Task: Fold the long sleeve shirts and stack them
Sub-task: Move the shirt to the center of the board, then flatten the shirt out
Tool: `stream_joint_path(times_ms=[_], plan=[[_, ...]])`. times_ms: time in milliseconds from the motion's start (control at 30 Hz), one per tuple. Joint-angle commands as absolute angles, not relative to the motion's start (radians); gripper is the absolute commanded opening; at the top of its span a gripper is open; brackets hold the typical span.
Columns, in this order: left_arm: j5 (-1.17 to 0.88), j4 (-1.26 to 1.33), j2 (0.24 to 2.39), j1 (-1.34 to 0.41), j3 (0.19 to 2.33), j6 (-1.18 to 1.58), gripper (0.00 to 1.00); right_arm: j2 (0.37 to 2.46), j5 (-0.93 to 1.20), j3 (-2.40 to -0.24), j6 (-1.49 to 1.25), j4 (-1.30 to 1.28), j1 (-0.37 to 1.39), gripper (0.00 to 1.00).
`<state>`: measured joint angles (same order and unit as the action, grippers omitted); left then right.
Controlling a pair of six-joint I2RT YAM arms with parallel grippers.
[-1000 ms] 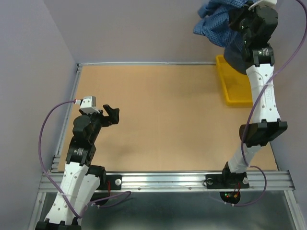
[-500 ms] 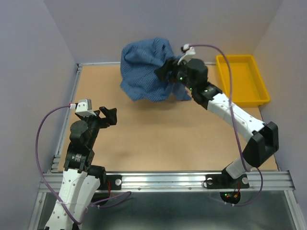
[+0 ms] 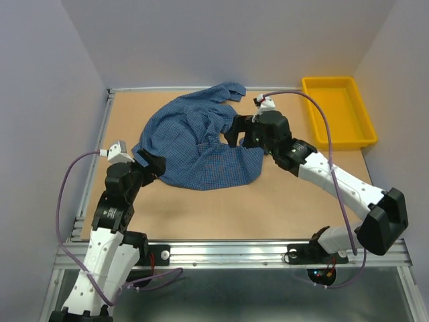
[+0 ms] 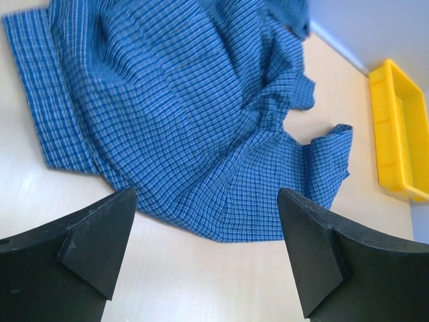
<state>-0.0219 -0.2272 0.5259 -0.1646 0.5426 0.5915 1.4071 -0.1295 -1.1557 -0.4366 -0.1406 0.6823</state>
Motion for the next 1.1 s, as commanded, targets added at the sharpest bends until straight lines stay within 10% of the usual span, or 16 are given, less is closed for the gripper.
stream_joint_path(times_ms=[0,267,1067], plan=[[0.040,-0.245,0.595,-0.170,0.541,0.716,0.99,1.348,-0.233,-1.109,-0.405,-0.230,0.681,1.00],[0.262,-0.189,0.807,-0.124,0.517,0.767,0.98,1.295,-0.184,-0.954,-0.471,-0.301,0.598,0.95],[0.019,0.066,1.292,0.084,0.480,0.732,0.77,1.330,-0.008,-0.844,-0.485,-0.253,0.345,0.90]])
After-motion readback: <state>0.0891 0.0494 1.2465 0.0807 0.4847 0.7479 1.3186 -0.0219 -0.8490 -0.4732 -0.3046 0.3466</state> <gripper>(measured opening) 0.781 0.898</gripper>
